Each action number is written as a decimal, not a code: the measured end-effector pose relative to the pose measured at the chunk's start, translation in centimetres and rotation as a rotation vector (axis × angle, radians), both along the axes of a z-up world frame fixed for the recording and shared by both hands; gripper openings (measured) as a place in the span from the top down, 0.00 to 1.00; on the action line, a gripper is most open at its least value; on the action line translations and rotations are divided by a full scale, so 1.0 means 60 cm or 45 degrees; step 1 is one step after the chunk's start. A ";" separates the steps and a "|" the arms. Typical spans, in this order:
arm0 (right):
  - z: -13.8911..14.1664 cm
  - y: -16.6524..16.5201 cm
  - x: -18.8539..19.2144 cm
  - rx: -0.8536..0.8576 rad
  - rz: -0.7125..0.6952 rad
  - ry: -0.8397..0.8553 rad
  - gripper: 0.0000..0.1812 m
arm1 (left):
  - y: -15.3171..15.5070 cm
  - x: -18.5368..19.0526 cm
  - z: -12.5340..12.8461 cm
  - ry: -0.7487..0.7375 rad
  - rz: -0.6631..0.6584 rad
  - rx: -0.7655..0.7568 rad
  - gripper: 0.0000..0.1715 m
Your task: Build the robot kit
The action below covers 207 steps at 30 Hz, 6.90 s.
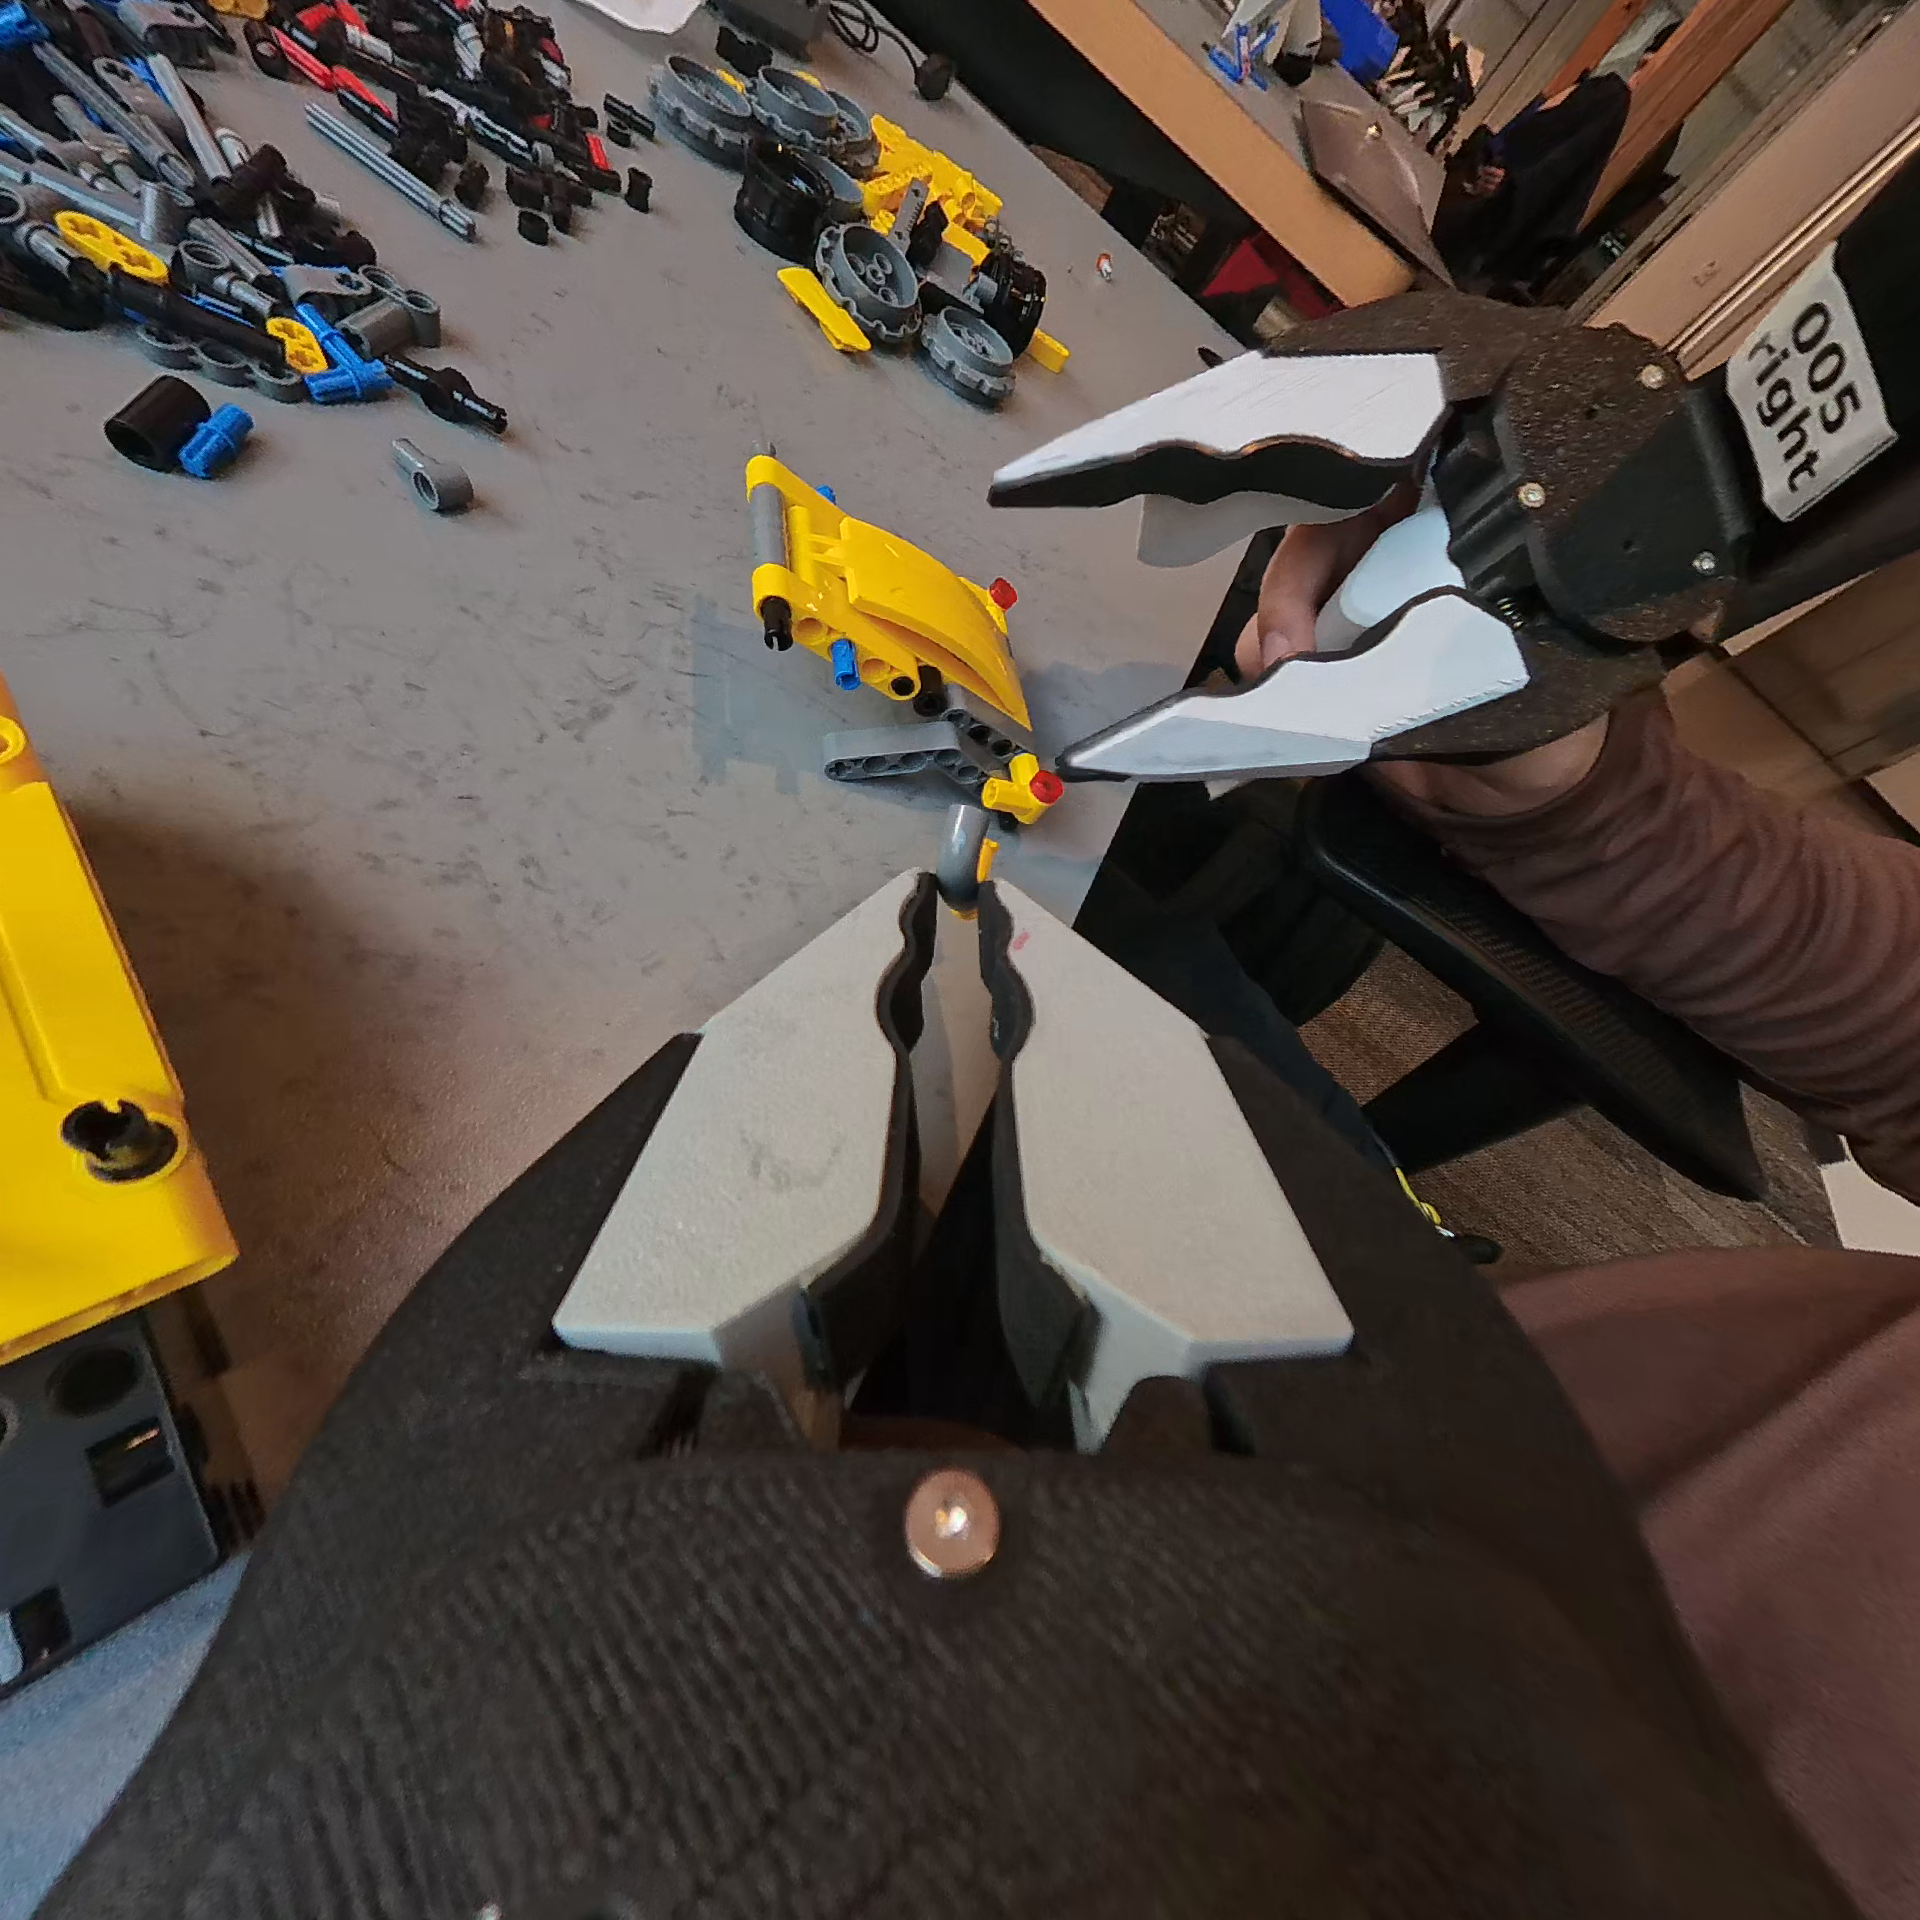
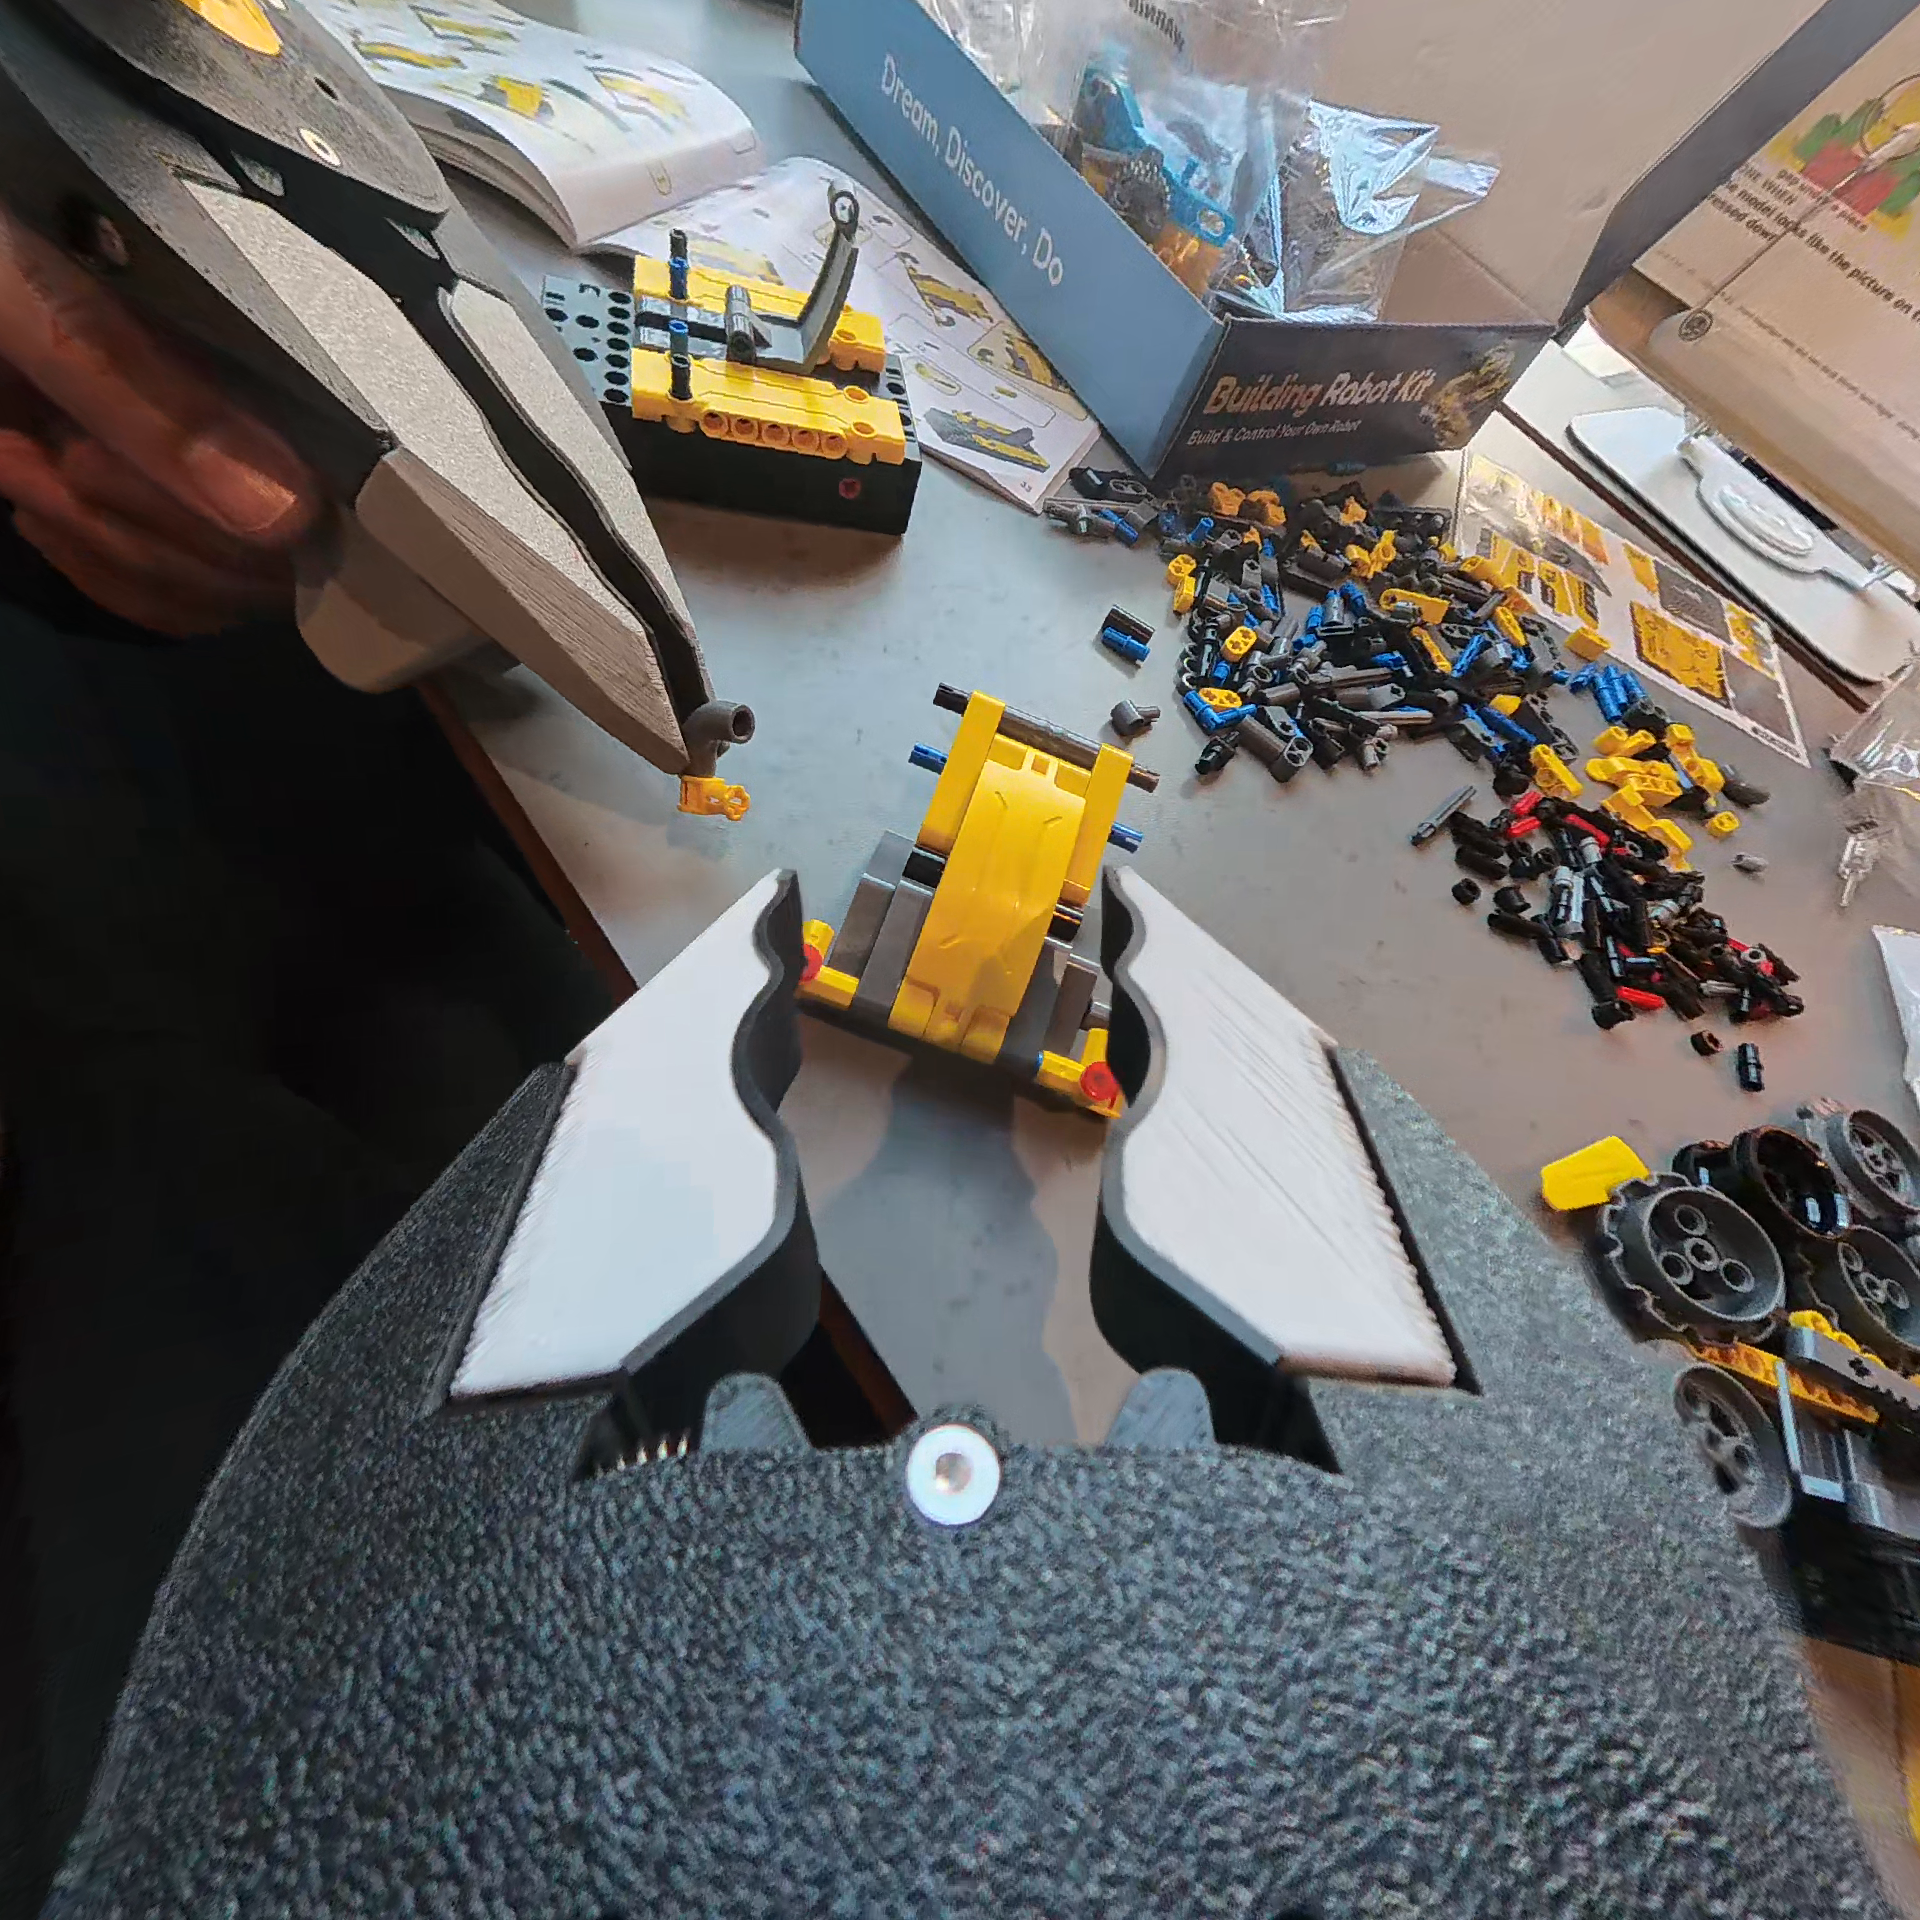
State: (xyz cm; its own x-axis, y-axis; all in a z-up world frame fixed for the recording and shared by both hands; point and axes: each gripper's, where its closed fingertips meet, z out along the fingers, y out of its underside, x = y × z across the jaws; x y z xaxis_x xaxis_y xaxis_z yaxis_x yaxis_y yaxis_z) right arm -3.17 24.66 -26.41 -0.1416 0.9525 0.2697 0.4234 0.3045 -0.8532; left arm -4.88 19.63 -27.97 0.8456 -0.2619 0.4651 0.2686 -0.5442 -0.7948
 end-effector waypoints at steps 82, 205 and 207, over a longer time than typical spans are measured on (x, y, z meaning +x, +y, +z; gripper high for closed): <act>-0.024 0.005 0.001 -0.515 -0.070 -0.109 0.67 | 0.004 -0.024 0.019 0.100 0.132 -0.039 0.91; 0.099 -0.113 -0.019 -0.630 0.156 0.227 0.82 | -0.014 0.040 0.151 -0.771 0.064 0.566 0.97; 0.094 -0.103 -0.021 -0.549 0.100 0.224 0.84 | -0.011 0.034 0.144 -0.741 0.095 0.551 0.97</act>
State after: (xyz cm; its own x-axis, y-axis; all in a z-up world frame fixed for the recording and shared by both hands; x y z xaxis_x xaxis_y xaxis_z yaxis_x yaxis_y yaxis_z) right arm -4.45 18.46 -20.78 -0.2053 0.9711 -0.1220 0.2509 -0.0683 -0.9656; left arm -2.85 18.99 -19.36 0.5154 -0.4758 0.7127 0.7375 -0.1773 -0.6517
